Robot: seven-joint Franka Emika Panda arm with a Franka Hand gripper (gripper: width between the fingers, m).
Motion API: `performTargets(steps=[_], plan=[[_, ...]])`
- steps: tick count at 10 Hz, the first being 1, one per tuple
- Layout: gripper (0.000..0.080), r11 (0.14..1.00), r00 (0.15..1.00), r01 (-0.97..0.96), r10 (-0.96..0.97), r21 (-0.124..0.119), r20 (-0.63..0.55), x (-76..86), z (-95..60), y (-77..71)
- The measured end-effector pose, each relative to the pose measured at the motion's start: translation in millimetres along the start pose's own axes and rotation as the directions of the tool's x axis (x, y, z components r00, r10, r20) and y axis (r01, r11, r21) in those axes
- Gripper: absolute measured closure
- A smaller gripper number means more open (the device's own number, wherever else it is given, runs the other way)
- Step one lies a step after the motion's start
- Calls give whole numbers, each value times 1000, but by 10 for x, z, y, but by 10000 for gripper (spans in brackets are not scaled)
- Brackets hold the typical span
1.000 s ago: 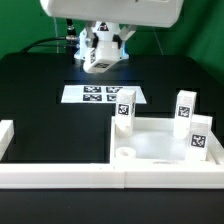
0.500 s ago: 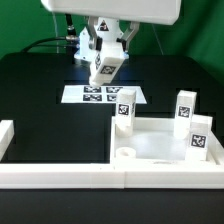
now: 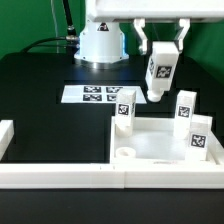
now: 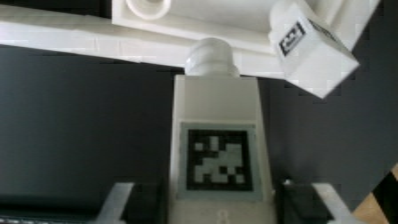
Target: Assemble square table
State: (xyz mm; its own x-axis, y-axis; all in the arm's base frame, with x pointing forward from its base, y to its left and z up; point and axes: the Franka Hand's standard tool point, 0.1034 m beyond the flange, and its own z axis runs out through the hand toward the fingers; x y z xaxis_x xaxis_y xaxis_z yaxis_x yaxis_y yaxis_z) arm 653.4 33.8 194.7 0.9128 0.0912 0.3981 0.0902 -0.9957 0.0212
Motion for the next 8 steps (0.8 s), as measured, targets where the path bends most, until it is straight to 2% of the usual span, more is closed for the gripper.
performTargets(steps=[3, 4, 5, 6, 7, 8], plan=[[511, 1000, 1000, 15, -15, 2, 5, -22, 12, 30], [511, 998, 999, 48, -49, 50, 20, -100, 3, 222], [511, 998, 1000, 19, -20, 59, 15, -123, 7, 433], [511, 997, 999, 39, -39, 69, 8, -141, 23, 542], [511, 998, 1000, 21, -20, 56, -16, -134, 46, 635], [511, 999, 999, 14, -12, 33, -47, -116, 48, 697]])
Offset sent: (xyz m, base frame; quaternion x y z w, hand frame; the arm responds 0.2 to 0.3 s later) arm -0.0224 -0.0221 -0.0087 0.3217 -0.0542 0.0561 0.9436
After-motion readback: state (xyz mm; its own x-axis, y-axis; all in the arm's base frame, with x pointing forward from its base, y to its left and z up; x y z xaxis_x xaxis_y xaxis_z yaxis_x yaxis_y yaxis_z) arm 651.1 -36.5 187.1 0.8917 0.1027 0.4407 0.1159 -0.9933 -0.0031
